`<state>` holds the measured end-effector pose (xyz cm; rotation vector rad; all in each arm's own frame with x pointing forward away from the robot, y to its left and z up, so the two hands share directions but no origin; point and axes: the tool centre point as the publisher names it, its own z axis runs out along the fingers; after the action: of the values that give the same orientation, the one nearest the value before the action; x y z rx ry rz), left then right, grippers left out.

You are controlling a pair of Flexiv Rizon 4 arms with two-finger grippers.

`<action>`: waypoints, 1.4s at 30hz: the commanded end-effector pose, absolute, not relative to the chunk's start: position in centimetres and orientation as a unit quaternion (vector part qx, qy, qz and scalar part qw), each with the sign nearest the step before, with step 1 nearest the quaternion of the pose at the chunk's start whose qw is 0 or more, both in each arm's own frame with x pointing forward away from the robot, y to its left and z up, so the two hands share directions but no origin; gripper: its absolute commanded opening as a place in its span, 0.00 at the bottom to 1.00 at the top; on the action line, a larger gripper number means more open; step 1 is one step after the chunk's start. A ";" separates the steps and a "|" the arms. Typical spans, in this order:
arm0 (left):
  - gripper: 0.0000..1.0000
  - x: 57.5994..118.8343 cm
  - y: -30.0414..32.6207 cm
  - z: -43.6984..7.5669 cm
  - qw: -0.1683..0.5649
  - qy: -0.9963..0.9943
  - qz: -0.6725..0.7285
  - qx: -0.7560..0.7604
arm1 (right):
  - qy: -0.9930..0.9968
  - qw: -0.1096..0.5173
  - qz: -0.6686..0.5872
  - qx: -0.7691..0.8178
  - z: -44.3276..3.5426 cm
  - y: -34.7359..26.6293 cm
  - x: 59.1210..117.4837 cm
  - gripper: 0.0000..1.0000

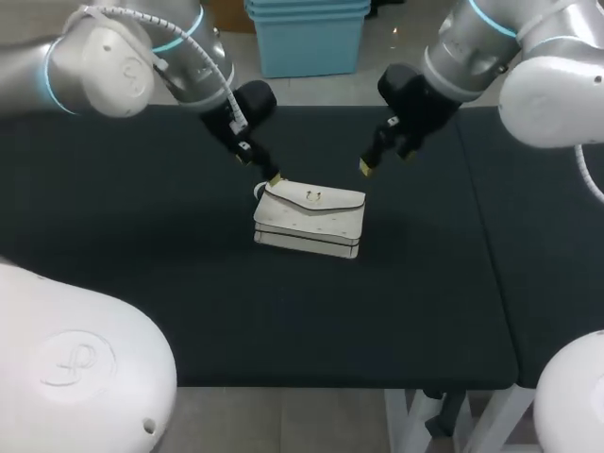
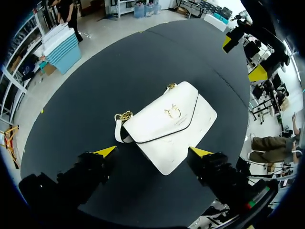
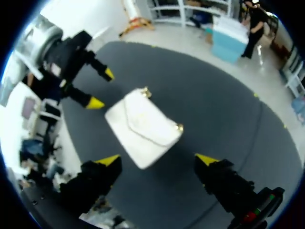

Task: Pick up the bag, open it, inspect its contents, close it, and place it on the opposite side

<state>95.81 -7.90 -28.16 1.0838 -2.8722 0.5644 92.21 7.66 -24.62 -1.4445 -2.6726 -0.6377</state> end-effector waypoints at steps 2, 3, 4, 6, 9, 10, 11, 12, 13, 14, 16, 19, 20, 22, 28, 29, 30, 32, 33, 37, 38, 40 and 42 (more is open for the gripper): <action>1.00 96.3 -7.9 -28.4 0.118 -0.813 0.194 0.535 | -0.721 0.024 -0.257 -0.643 -24.9 7.3 91.4 1.00; 1.00 96.3 -7.9 -28.4 0.118 -0.813 0.194 0.535 | -0.721 0.024 -0.257 -0.643 -24.9 7.3 91.4 1.00; 1.00 96.3 -7.9 -28.4 0.118 -0.813 0.194 0.535 | -0.721 0.024 -0.257 -0.643 -24.9 7.3 91.4 1.00; 1.00 96.3 -7.9 -28.4 0.118 -0.813 0.194 0.535 | -0.721 0.024 -0.257 -0.643 -24.9 7.3 91.4 1.00; 1.00 96.5 -8.0 -28.8 0.136 -0.785 0.198 0.571 | -0.721 0.024 -0.257 -0.643 -24.9 7.3 91.4 1.00; 1.00 96.7 -8.0 -29.3 0.153 -0.764 0.197 0.595 | -0.702 0.035 -0.266 -0.660 -25.3 7.3 91.6 1.00; 1.00 96.6 -7.8 -29.7 0.164 -0.745 0.205 0.613 | -0.697 0.042 -0.269 -0.663 -25.8 7.4 91.4 1.00; 1.00 96.6 -7.6 -30.0 0.187 -0.724 0.206 0.631 | -0.685 0.058 -0.267 -0.675 -26.3 7.4 91.3 1.00; 1.00 96.6 -7.3 -30.3 0.203 -0.707 0.212 0.644 | -0.668 0.066 -0.262 -0.693 -26.9 7.4 91.4 1.00; 1.00 96.6 -7.0 -30.5 0.223 -0.698 0.214 0.646 | -0.659 0.079 -0.263 -0.700 -27.3 7.4 91.4 1.00; 1.00 96.7 -6.6 -30.8 0.261 -0.667 0.222 0.661 | -0.635 0.105 -0.256 -0.722 -28.1 7.3 91.5 1.00; 1.00 96.8 -6.4 -31.6 0.286 -0.645 0.233 0.669 | -0.614 0.137 -0.264 -0.731 -29.0 7.4 91.4 1.00; 1.00 96.8 -6.4 -31.9 0.301 -0.643 0.235 0.664 | -0.608 0.146 -0.268 -0.733 -29.2 7.5 91.4 1.00; 1.00 96.9 -6.4 -32.3 0.327 -0.630 0.238 0.664 | -0.592 0.174 -0.268 -0.739 -29.7 7.7 91.7 1.00; 1.00 96.9 -7.3 -32.2 0.376 -0.667 0.259 0.589 | -0.582 0.218 -0.278 -0.732 -31.1 8.6 92.7 1.00; 1.00 96.9 -7.4 -32.2 0.378 -0.666 0.264 0.586 | -0.585 0.223 -0.280 -0.728 -31.2 8.8 92.8 1.00; 1.00 97.1 -7.6 -32.2 0.379 -0.669 0.267 0.580 | -0.585 0.224 -0.281 -0.727 -31.4 9.1 92.8 1.00; 1.00 97.2 -8.0 -32.4 0.385 -0.672 0.271 0.572 | -0.587 0.237 -0.284 -0.720 -31.7 9.5 92.9 1.00; 1.00 97.3 -8.1 -32.4 0.389 -0.675 0.272 0.565 | -0.586 0.238 -0.284 -0.721 -31.9 9.6 92.9 1.00; 1.00 97.5 -8.5 -32.8 0.394 -0.676 0.275 0.559 | -0.575 0.258 -0.277 -0.725 -32.9 10.1 92.9 0.94; 1.00 97.5 -8.6 -32.9 0.398 -0.675 0.275 0.557 | -0.571 0.264 -0.276 -0.727 -33.1 10.1 92.9 0.87; 1.00 97.5 -8.8 -33.1 0.401 -0.677 0.275 0.553 | -0.570 0.271 -0.284 -0.722 -33.5 10.2 92.8 0.79; 1.00 97.6 -8.9 -33.4 0.406 -0.676 0.272 0.551 | -0.566 0.280 -0.294 -0.718 -34.0 10.3 92.7 0.79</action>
<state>96.84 -8.67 -32.62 1.4664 -1.7581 0.6880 92.41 10.42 -33.01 -1.9759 -1.5286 -0.7886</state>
